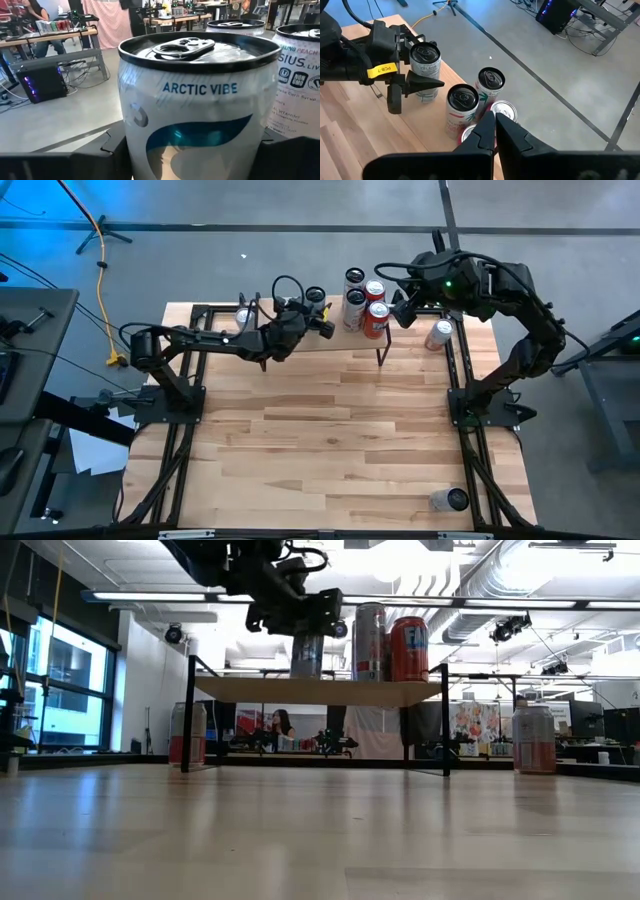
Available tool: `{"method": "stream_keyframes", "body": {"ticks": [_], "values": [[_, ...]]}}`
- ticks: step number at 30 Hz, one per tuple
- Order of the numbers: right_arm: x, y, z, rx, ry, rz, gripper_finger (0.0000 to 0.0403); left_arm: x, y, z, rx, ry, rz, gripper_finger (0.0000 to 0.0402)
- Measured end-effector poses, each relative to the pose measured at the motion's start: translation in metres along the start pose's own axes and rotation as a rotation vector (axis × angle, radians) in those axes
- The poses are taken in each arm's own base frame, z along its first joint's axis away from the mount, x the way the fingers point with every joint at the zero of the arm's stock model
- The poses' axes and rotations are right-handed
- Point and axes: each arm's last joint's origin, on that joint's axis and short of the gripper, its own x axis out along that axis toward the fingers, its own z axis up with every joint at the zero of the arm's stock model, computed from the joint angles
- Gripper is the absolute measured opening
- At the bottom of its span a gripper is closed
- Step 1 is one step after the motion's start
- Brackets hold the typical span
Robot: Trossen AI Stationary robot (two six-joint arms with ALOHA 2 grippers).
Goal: Place canned beverage on shelf
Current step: Put the top black blue soda can on the shelf
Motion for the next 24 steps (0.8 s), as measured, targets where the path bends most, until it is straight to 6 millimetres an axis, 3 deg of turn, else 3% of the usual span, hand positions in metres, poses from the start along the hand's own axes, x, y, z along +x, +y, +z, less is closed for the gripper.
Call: {"method": "stream_keyframes", "body": {"ticks": [12, 24], "values": [[0.0000, 0.0001, 0.0000, 0.027, 0.000, 0.000, 0.0000, -0.0007, -0.0009, -0.0040, -0.079, 0.034, -0.021, 0.0234], [-0.0002, 0.0001, 0.0001, 0.028, -0.001, 0.000, 0.0000, 0.0018, -0.0009, -0.0032, -0.028, 0.037, -0.099, 0.0238]]}}
